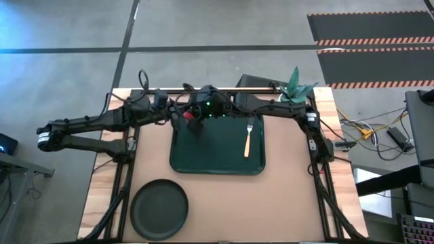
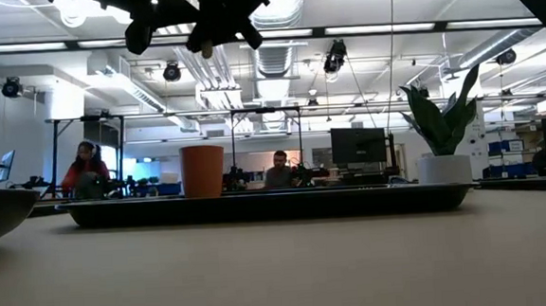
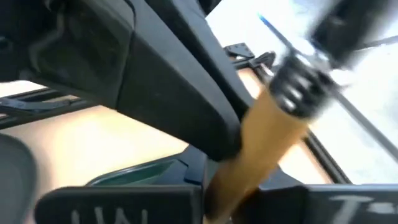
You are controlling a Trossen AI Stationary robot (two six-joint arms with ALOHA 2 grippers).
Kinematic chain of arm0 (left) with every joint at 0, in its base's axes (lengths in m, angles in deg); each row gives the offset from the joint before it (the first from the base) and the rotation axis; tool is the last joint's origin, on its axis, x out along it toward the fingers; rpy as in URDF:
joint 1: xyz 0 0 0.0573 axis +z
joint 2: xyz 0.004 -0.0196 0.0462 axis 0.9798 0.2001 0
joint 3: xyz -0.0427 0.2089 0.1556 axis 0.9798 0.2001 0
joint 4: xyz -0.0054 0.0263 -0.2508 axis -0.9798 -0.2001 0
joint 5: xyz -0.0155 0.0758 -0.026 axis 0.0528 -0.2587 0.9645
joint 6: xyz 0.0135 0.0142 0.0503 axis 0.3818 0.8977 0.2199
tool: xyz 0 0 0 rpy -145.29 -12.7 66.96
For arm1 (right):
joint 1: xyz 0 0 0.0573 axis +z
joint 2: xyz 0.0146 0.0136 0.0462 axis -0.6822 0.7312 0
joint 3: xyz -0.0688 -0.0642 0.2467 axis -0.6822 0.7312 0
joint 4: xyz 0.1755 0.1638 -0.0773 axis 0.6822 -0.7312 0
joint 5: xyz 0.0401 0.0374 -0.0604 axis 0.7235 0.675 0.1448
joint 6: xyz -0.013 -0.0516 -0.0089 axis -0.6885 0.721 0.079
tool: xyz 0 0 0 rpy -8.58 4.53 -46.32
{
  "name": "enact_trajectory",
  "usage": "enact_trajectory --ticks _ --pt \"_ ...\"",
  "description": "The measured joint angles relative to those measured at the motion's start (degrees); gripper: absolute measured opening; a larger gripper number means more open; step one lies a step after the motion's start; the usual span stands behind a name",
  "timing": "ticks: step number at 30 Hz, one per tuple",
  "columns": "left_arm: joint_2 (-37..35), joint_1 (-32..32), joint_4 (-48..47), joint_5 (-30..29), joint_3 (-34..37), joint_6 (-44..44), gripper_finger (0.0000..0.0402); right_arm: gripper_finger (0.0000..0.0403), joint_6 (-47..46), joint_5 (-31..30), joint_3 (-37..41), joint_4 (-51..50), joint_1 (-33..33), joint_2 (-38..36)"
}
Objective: Pick and place plate/cup/fork/spoon on tray
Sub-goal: Put the brown spoon on the black tray
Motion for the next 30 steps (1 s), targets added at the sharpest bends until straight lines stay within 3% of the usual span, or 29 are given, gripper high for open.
enact_trajectory --ticks 12,19,23,30 --pt "-0.03 -0.10 -0.21 1.00 0.00 0.42 0.0003 0.0010 0.62 -0.67 -0.02 -4.36 -0.10 -0.95" --pt "-0.20 0.11 -0.92 -0.36 0.00 2.61 0.0001 0.0009 -0.61 -11.50 0.00 -17.31 0.25 -6.99" --pt "-0.27 0.10 -1.54 -1.40 0.00 3.94 0.0001 0.0009 -4.99 -15.56 -0.04 -24.73 0.27 -11.01" --pt "-0.53 0.22 -4.14 -6.86 0.17 7.63 0.0000 0.0009 -18.55 -15.56 1.85 -36.30 4.00 -15.61"
